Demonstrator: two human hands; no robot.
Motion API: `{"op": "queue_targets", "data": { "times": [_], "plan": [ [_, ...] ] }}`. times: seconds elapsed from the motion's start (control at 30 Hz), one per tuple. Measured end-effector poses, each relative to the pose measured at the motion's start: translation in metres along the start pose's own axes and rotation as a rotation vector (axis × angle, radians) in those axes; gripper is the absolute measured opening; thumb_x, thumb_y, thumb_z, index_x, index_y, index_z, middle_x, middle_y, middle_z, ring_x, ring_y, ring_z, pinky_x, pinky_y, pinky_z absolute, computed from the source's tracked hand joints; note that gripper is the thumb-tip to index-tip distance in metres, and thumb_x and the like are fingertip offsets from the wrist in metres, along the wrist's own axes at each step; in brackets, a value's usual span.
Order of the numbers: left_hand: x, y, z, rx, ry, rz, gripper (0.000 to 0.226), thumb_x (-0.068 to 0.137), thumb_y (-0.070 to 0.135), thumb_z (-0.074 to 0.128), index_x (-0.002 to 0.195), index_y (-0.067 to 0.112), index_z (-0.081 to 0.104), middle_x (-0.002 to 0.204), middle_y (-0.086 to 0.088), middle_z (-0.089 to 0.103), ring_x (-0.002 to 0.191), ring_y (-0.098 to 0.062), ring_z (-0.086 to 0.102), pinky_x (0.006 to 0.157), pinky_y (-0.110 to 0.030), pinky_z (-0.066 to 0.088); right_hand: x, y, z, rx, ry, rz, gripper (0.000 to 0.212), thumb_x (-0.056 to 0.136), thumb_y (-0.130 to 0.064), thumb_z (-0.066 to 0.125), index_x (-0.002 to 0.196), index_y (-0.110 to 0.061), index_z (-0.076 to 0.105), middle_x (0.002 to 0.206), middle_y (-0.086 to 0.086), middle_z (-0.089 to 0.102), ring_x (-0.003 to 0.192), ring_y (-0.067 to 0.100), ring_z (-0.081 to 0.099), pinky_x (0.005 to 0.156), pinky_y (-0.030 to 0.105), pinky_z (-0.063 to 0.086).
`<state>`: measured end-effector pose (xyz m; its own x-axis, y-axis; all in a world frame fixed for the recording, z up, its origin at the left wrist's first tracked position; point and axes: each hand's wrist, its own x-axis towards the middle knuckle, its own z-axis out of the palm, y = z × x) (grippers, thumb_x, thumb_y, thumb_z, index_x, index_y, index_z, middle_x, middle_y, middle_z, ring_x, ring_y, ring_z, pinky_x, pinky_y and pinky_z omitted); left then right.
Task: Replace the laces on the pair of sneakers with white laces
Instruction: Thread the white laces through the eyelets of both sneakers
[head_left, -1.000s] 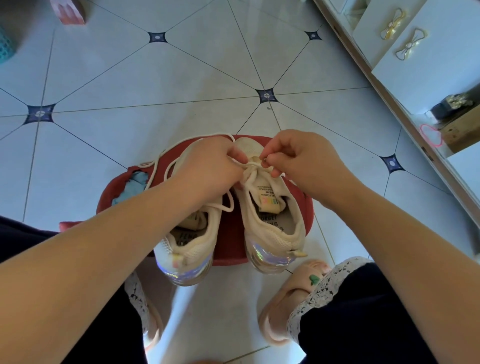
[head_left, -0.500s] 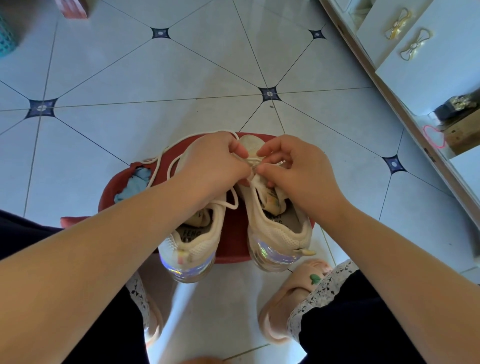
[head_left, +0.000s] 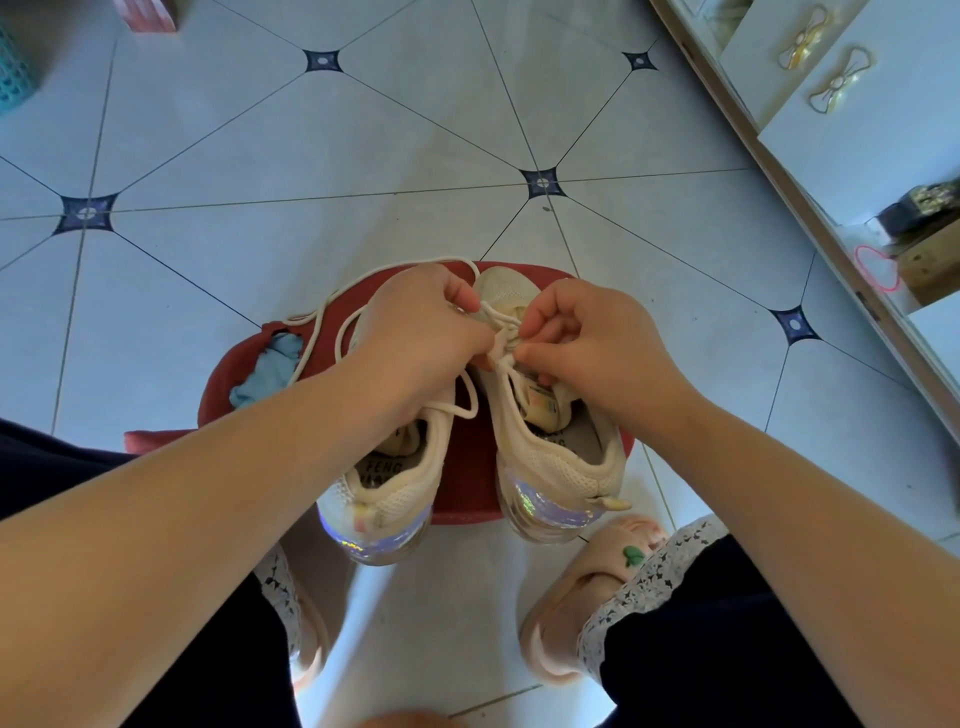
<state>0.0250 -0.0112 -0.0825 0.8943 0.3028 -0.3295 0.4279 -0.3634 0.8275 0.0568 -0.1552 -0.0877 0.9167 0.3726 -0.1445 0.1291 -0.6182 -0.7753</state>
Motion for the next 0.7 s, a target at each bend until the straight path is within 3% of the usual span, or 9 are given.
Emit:
{"op": "queue_targets", "data": {
  "times": [0.43,0.6,0.7],
  "plan": [
    [0.001,0.000,-0.005,-0.067,-0.143,-0.013,0.024,0.067,0.008,0.072,0.082,0.022,0.059,0.081,-0.003,0.070,0.075,-0.020,0.069,0.070,-0.036,0.055,-0.002,0.004,0.001,0.145,-0.033,-0.033,0.026,0.073,-0.001,0.072,0.071,-0.025,0.060,0.057,-0.007,0.065,0.051,0.003,0.060,0.057,0.015,0.051],
    [0.001,-0.001,-0.005,-0.134,-0.186,-0.052,0.019,0.075,0.005,0.068,0.081,0.020,0.059,0.075,-0.004,0.071,0.067,-0.012,0.069,0.056,-0.024,0.045,-0.001,0.007,0.007,0.040,-0.015,-0.041,0.030,0.076,-0.009,0.069,0.087,-0.036,0.063,0.062,-0.018,0.066,0.054,-0.004,0.061,0.060,0.013,0.048],
    [0.002,-0.003,-0.004,-0.168,-0.198,-0.081,0.024,0.072,-0.001,0.069,0.077,0.019,0.059,0.078,-0.007,0.070,0.072,-0.016,0.065,0.055,-0.022,0.044,-0.001,0.008,0.010,0.031,0.016,-0.032,0.035,0.076,-0.010,0.069,0.098,-0.037,0.064,0.065,-0.018,0.066,0.058,-0.005,0.061,0.067,0.017,0.046]
  ]
}}
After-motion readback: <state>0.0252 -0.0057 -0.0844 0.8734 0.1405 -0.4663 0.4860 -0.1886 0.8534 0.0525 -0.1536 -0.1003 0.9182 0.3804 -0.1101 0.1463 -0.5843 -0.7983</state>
